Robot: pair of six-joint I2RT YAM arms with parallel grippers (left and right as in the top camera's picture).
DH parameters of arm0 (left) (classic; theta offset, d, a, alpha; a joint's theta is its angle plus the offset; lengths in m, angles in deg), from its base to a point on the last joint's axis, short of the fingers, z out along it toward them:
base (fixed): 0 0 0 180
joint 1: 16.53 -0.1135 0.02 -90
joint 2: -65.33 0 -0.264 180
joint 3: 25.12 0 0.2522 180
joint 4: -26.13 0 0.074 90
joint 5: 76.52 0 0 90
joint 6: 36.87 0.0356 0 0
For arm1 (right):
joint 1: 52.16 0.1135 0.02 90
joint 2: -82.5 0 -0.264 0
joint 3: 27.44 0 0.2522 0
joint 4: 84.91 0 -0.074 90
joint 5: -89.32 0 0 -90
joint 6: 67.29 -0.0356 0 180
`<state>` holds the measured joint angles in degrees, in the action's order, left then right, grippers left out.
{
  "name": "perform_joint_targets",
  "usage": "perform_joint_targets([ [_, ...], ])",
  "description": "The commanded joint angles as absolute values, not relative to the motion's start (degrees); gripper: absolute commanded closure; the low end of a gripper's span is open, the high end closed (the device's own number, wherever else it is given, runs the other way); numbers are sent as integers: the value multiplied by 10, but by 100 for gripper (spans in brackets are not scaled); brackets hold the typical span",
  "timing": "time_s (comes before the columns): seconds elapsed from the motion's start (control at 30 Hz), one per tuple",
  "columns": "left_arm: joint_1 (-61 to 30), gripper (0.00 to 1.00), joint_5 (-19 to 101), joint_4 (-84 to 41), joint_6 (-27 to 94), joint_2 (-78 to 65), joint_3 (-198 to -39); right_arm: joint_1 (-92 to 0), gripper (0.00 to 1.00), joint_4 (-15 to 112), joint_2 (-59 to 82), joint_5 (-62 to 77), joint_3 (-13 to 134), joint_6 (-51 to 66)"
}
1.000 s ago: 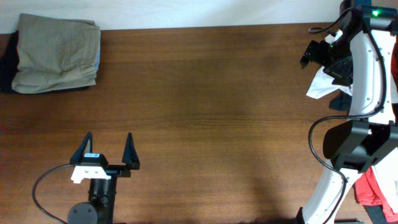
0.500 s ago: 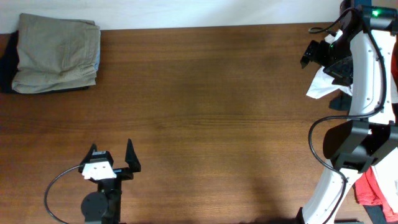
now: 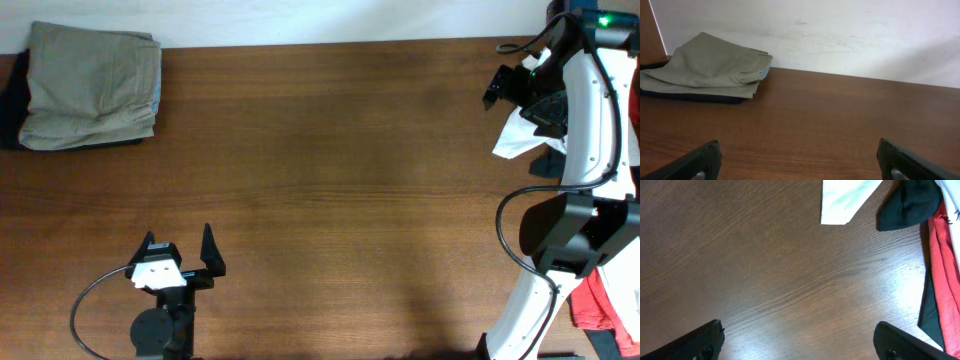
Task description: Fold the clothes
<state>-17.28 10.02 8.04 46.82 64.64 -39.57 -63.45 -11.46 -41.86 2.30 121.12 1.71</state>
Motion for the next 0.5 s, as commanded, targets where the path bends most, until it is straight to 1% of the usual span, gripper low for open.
perform_joint_targets([
  [0.0,-171,1,94,80,472,650,-394,-638,1,-115,-421,18,1211,14],
  [0.3,-171,1,93,80,472,650,-394,-638,1,-114,-420,18,1211,14],
  [0.47,-171,1,94,80,472,650,-394,-629,1,-114,-370,18,1211,14],
])
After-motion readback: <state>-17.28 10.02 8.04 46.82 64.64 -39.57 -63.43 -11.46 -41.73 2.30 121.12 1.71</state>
